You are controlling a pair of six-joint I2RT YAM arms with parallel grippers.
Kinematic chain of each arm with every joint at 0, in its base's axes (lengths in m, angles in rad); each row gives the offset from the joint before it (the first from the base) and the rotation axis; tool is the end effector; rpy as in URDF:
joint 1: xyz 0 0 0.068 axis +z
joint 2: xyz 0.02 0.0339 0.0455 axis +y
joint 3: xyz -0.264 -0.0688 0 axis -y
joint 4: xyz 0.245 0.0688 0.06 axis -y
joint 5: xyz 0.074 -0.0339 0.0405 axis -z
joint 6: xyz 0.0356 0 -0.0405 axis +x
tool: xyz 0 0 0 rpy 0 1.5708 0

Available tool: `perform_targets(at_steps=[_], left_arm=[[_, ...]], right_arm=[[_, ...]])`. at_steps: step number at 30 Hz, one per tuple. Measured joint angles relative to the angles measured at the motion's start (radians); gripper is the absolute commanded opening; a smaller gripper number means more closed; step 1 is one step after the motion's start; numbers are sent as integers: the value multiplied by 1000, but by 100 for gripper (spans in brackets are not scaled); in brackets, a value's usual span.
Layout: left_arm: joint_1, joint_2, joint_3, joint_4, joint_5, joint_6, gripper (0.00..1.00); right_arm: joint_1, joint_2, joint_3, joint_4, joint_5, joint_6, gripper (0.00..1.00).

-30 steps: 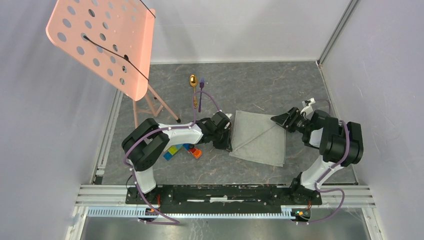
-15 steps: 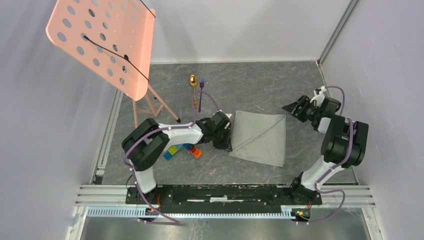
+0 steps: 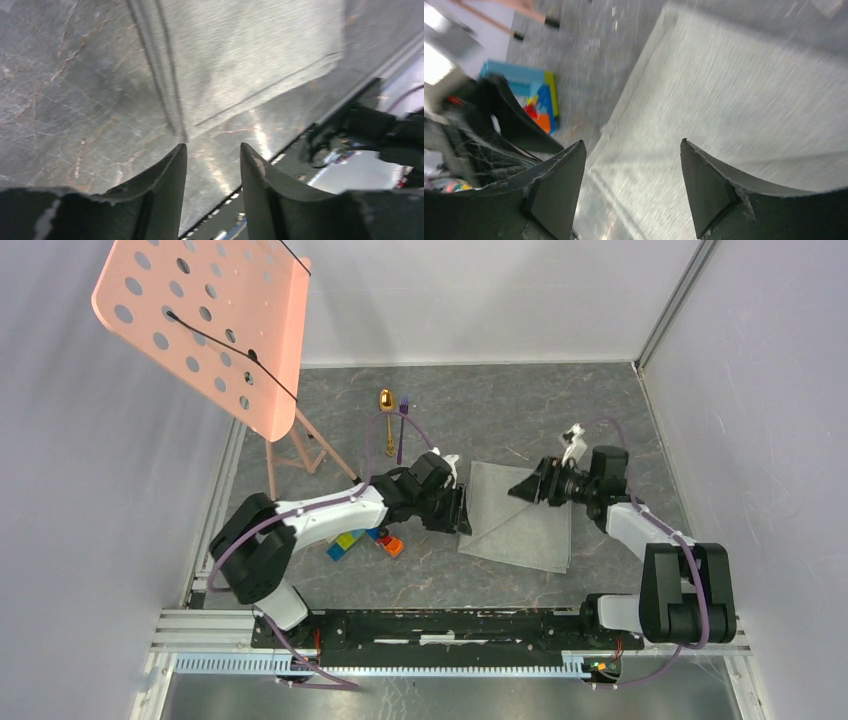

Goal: Fold the napkin into a case and place the utensils inside
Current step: Smooth out the upper triangle-folded napkin at the center of the board.

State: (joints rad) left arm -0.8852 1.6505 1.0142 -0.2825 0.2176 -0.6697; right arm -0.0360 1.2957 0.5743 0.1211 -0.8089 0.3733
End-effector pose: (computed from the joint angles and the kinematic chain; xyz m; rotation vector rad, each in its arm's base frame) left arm 0.2091 -0.2678 0.1929 0.3893 2.6720 -0.8500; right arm 0.2540 0.0166 0.1951 -0.0372 2.1444 1.0680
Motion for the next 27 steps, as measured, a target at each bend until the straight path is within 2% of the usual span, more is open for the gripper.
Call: perform_targets(at_steps=[2, 3, 4, 7, 10, 13, 19, 27], left_arm=[[-3, -51, 0, 22, 12, -10, 66], [-3, -68, 0, 51, 31, -21, 68], [-5, -74, 1, 86, 51, -31, 70], [-10, -53, 2, 209, 118, -60, 75], [-15, 6, 2, 336, 172, -75, 86], [-19, 76, 2, 440, 206, -78, 90], [-20, 176, 2, 566, 233, -77, 92], [-20, 258, 3, 629, 238, -67, 91]], right_arm=[[20, 24, -59, 4, -33, 24, 79], [22, 42, -72, 8, -45, 33, 94], [22, 58, -78, 20, -52, 40, 98], [22, 103, -81, 95, -76, 83, 98], [22, 135, -89, 204, -100, 140, 98], [22, 173, -115, 312, -120, 201, 98], [20, 220, -151, 429, -134, 279, 98], [-14, 282, -167, 506, -134, 313, 98]])
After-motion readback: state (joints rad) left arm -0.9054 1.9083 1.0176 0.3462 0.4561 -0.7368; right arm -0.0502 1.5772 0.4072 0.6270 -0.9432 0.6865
